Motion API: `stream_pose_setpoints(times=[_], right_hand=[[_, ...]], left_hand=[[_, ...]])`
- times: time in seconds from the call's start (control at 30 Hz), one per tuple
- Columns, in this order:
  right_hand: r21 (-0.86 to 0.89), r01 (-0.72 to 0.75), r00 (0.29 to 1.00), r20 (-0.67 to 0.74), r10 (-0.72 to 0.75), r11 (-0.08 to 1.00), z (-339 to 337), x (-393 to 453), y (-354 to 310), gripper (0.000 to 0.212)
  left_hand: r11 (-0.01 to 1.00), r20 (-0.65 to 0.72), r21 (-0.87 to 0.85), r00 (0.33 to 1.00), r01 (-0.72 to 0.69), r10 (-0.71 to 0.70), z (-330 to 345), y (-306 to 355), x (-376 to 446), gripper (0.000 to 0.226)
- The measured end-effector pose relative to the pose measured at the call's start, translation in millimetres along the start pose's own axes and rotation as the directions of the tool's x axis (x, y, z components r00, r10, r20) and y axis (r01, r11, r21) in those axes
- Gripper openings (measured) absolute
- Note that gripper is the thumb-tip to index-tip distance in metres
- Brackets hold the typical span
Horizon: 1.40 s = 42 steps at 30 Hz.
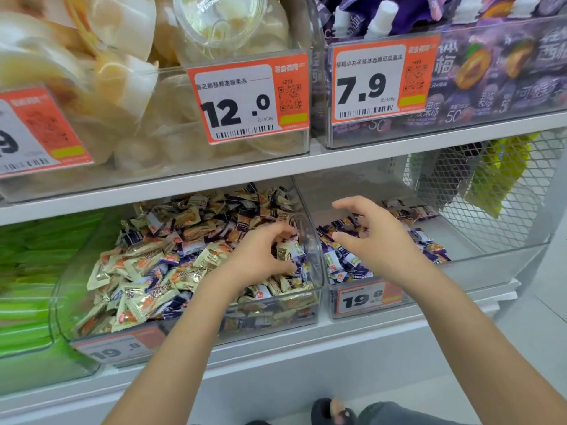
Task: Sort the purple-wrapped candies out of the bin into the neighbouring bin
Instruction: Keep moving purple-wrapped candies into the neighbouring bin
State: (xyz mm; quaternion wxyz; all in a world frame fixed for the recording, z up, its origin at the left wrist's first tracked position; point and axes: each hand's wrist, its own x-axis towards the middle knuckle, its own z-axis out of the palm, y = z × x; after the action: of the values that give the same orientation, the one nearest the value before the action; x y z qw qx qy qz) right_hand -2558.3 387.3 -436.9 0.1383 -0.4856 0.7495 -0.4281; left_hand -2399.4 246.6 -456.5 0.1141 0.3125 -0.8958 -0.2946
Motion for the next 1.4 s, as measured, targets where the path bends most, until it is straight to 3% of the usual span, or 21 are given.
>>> stream_pose_setpoints(times=[0.07, 0.17, 0.27, 0.47, 0.7, 0.8, 0.9, 1.0, 1.23, 1.4], right_hand=[[-0.012, -0.003, 1.0, 0.004, 0.003, 1.0, 3, 1, -2, 0.041], [-0.033, -0.022, 1.0, 0.017, 0.022, 0.999, 6, 1, -4, 0.041], [-0.044, -0.019, 1.0, 0.005, 0.019, 0.999, 5, 3, -3, 0.04], [-0.123, 0.0, 1.0, 0.01, 0.002, 0.992, 1, 5, -4, 0.043], [-0.158, 0.067, 0.995, 0.08, -0.055, 0.985, 4, 2, -9, 0.044], [-0.191, 0.089, 0.991, 0.116, -0.067, 0.977, 5, 2, -11, 0.046], [-0.228, 0.124, 0.98, 0.178, -0.084, 0.966, 7, 2, -11, 0.05], [-0.253, 0.149, 0.97, 0.225, -0.092, 0.956, 9, 3, -10, 0.052], [-0.264, 0.157, 0.954, 0.291, -0.077, 0.952, 9, 3, -5, 0.054], [-0.256, 0.15, 0.948, 0.312, -0.065, 0.955, 12, 2, 1, 0.052]], left_hand=[[0.988, 0.047, 0.149, 0.999, -0.028, 0.021, 8, -6, 11, 0.063], [0.964, -0.017, 0.254, 0.996, -0.079, 0.086, 17, -9, 18, 0.041], [0.987, -0.048, 0.149, 0.997, -0.053, 0.061, 13, -14, 16, 0.027], [0.999, -0.015, 0.007, 0.999, -0.046, 0.046, -16, -18, 0, 0.034], [0.962, -0.092, 0.272, 0.995, -0.015, 0.042, -44, -18, -18, 0.026], [0.923, -0.138, 0.369, 0.976, -0.11, 0.171, -29, -2, -16, 0.021], [0.94, -0.01, 0.285, 0.98, -0.188, 0.2, -9, 10, -6, 0.031], [0.937, 0.187, 0.32, 0.979, -0.144, 0.087, 7, 6, 4, 0.054], [0.913, 0.403, 0.399, 0.91, -0.084, -0.092, 9, -2, 17, 0.084], [0.898, 0.427, 0.42, 0.902, -0.133, -0.067, 10, -6, 19, 0.068]])
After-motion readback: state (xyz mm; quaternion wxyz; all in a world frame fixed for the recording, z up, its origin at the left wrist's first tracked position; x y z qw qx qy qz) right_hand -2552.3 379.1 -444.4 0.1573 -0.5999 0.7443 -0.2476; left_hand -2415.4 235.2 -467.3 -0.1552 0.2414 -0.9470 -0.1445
